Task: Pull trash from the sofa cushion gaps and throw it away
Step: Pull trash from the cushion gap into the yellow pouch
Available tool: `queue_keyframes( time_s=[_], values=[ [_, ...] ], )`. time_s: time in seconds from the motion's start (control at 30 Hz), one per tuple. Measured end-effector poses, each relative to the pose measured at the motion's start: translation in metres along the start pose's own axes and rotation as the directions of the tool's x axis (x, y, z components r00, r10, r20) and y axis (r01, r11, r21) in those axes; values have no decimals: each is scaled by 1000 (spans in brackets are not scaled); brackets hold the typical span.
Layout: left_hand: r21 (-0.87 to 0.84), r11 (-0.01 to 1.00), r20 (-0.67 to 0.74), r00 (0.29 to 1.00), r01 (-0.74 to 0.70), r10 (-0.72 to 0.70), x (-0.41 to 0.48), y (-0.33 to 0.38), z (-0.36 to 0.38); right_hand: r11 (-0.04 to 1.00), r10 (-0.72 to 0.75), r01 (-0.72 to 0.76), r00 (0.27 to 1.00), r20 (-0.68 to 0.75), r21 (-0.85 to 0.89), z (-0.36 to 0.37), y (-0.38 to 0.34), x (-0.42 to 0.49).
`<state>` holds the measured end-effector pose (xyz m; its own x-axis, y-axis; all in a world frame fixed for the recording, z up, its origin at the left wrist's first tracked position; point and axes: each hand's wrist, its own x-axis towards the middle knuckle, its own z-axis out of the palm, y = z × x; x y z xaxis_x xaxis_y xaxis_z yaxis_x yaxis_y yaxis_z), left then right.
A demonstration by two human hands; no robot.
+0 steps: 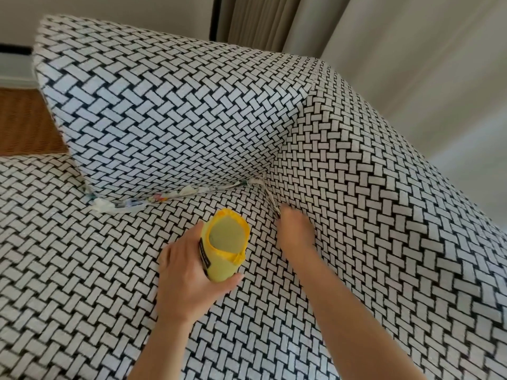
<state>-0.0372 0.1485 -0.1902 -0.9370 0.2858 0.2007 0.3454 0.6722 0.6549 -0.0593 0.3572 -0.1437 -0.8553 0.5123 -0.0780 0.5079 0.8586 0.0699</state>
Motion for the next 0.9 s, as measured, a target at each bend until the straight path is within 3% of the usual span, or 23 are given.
queue_keyframes(
  time_s=[0.2,0.9],
  values=[
    [-11,1000,6,1000,0,0,0,0,-2,982,-74,95,989,124,-166,-11,-13,19],
    [-5,1000,-3,1000,-2,2,0,2,-3,836,-250,298,954,163,-462,-8,-20,31]
  ],
)
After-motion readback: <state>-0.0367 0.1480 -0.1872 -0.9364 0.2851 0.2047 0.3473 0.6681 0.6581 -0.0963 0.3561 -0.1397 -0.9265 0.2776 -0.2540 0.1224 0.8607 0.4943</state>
